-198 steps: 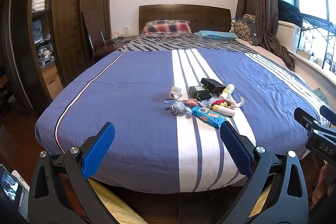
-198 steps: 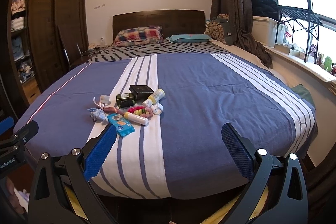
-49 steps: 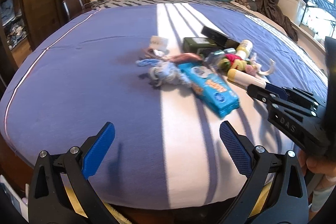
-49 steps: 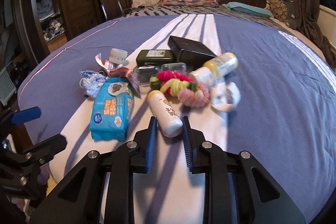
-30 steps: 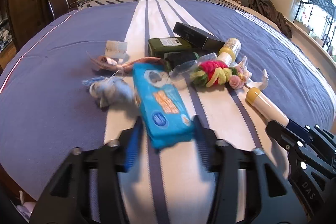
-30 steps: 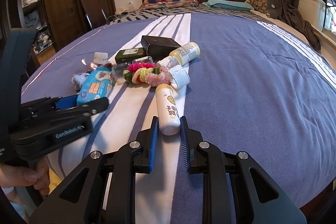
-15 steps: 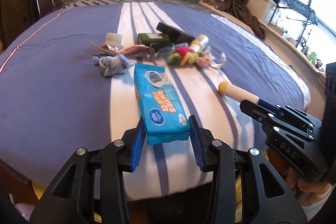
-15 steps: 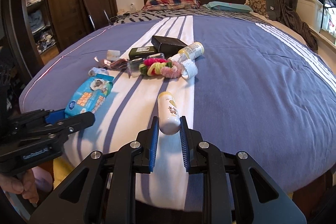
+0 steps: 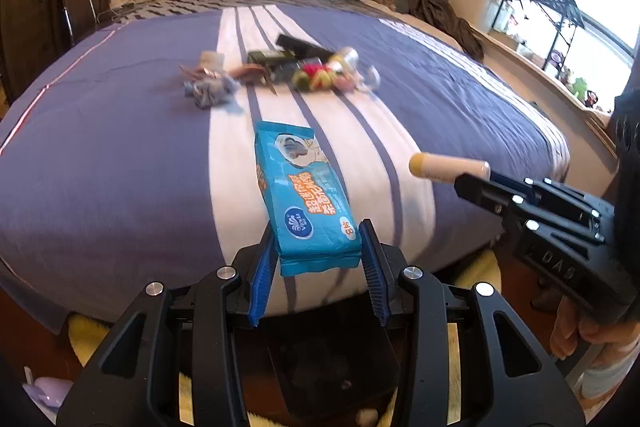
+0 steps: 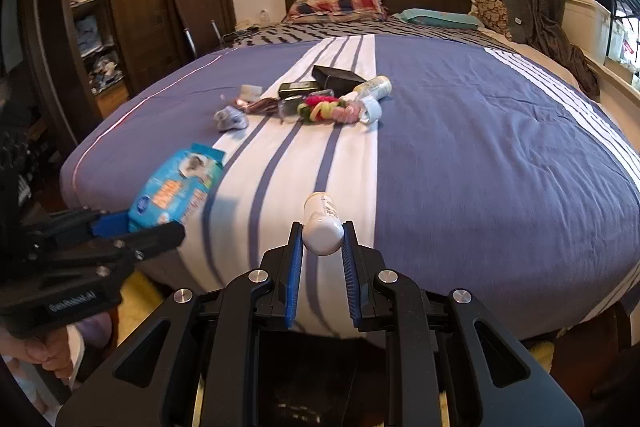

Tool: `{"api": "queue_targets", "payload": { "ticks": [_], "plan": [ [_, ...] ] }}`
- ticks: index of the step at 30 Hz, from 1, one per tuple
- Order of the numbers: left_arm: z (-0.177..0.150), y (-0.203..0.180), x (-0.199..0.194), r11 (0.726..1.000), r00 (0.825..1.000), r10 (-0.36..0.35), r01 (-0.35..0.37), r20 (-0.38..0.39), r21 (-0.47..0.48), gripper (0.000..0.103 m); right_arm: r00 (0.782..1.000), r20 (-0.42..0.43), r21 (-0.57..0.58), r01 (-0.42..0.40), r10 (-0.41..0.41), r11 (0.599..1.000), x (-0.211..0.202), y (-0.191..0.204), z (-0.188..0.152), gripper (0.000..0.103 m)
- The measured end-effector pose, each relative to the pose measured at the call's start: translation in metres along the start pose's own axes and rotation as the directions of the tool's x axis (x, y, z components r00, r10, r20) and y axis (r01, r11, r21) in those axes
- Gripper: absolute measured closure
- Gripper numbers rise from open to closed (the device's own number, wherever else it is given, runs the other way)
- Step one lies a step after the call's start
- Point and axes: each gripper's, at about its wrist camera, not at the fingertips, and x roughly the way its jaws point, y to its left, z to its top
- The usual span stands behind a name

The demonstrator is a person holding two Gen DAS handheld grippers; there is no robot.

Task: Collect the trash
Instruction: 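Carry the wipes pack and bottle down over the black trash bin with both tools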

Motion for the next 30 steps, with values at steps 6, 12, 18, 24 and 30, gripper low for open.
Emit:
{"api": "queue_targets", "payload": {
  "ticks": [6, 12, 18, 24, 30],
  "plan": [
    [-0.037, 0.000, 0.005, 0.999, 0.995, -0.032, 0.029, -0.094, -0.028, 0.065, 0.995, -0.099, 0.002, -0.002, 0.003, 1.000, 0.003, 0.006, -0.032, 0.083],
    [-0.073, 0.002, 0.028, 0.999, 0.981, -0.030, 0.021, -0.193, -0.050, 0.065, 0.969, -0.247, 0.023, -0.022, 0.027, 0.999, 0.031, 0.009, -0.077, 0.083],
    [-0.109, 0.003, 0.066, 0.998, 0.945, -0.045, 0.027, -0.325, -0.062, 0.065, 0.935, -0.352, 0.060, -0.031, 0.050, 0.998, 0.057, 0.009, -0.110, 0.083],
    [-0.135, 0.006, 0.103, 0.998, 0.900, -0.054, 0.028, -0.433, -0.065, 0.065, 0.901, -0.428, 0.098, -0.028, 0.068, 0.995, 0.082, 0.004, -0.129, 0.083],
    [-0.147, 0.008, 0.130, 0.995, 0.858, -0.086, 0.047, -0.506, -0.090, 0.065, 0.867, -0.493, 0.111, -0.020, 0.073, 0.994, 0.105, 0.003, -0.144, 0.083]
  ]
}}
